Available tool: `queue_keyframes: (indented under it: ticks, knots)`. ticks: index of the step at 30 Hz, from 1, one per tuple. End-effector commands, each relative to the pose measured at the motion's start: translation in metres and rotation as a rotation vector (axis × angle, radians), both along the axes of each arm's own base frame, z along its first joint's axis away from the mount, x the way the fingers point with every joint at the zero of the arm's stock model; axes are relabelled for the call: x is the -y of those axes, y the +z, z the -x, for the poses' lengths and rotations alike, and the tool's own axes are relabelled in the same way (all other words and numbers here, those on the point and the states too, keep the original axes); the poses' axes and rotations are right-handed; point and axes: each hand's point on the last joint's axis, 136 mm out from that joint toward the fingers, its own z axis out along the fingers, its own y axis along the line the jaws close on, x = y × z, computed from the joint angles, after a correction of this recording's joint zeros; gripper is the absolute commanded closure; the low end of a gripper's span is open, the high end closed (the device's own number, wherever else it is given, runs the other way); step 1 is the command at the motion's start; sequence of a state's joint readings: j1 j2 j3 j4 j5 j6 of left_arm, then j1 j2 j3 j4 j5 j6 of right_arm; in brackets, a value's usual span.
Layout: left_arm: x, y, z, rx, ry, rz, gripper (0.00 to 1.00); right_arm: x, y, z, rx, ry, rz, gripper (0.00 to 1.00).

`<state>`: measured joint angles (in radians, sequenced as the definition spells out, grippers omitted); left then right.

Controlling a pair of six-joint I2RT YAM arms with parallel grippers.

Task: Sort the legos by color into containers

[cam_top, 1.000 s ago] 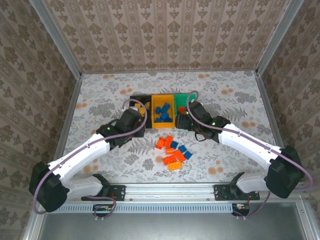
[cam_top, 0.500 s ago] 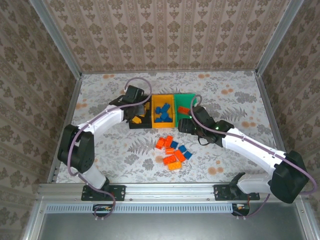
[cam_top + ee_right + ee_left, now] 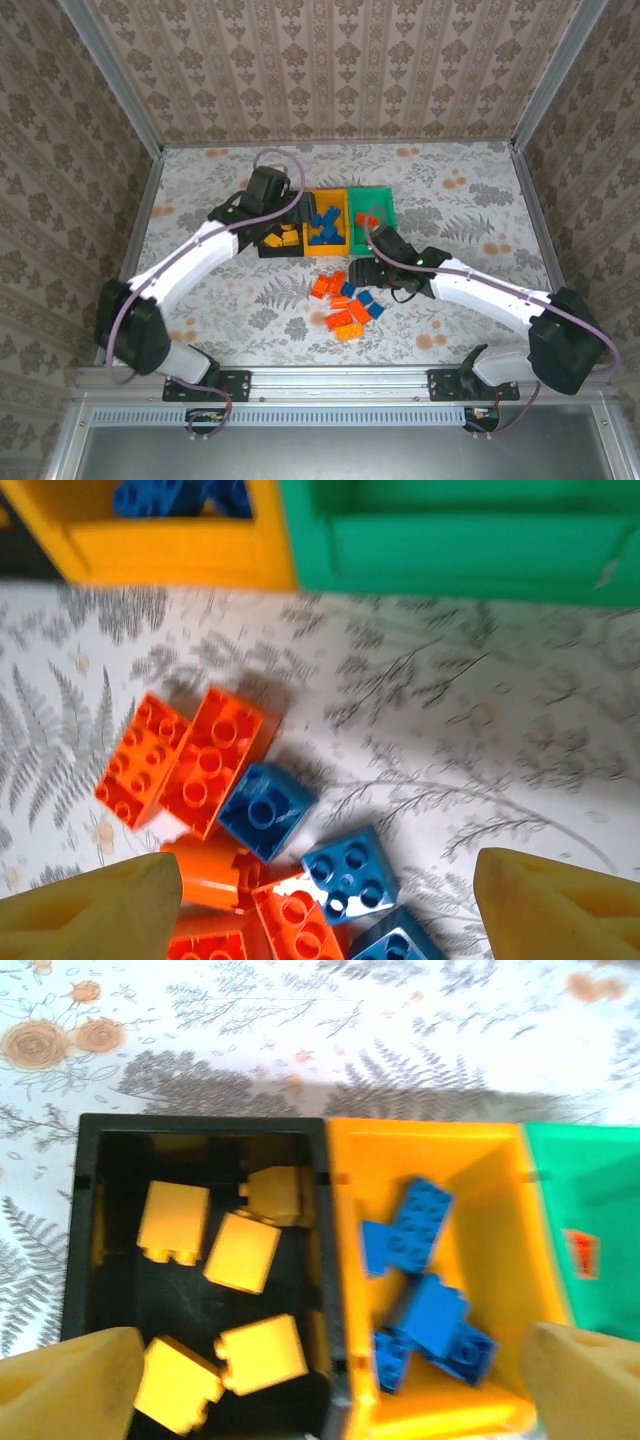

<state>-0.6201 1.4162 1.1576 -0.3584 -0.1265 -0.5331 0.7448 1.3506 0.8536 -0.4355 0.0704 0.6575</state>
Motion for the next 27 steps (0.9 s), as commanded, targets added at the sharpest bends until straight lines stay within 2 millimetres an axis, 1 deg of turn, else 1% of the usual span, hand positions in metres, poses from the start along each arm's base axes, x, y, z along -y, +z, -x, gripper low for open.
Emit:
queue_keyframes:
  ticks: [1, 4, 7, 13, 16, 19, 24, 25, 27]
  knots:
    - [-0.004, 0.0, 0.032, -0.006, -0.008, 0.029, 0.0, -0.024, -0.011, 0.015, -0.031, 0.1, 0.04, 0.21]
    - [-0.018, -0.001, 0.057, 0.008, 0.016, 0.03, 0.0, -0.045, -0.018, 0.021, -0.034, 0.129, 0.063, 0.21]
    - [-0.036, -0.01, 0.082, 0.009, 0.049, 0.048, 0.0, -0.059, -0.027, 0.022, -0.033, 0.129, 0.09, 0.22]
    - [-0.065, -0.035, 0.112, -0.039, 0.105, 0.047, 0.0, -0.063, -0.042, 0.018, -0.041, 0.096, 0.153, 0.24]
    - [-0.072, -0.042, 0.12, -0.048, 0.115, 0.052, 0.0, -0.062, -0.047, 0.018, -0.046, 0.082, 0.187, 0.25]
    - [-0.076, -0.045, 0.123, -0.052, 0.121, 0.052, 0.0, -0.061, -0.052, 0.019, -0.055, 0.078, 0.218, 0.27]
    - [-0.079, -0.047, 0.123, -0.053, 0.124, 0.033, 0.0, -0.066, -0.059, 0.026, -0.07, 0.085, 0.26, 0.31]
    - [-0.079, -0.047, 0.123, -0.053, 0.123, 0.033, 0.0, -0.061, -0.062, 0.03, -0.085, 0.088, 0.289, 0.31]
    - [-0.079, -0.048, 0.123, -0.052, 0.122, 0.031, 0.0, -0.062, -0.064, 0.032, -0.088, 0.091, 0.305, 0.33]
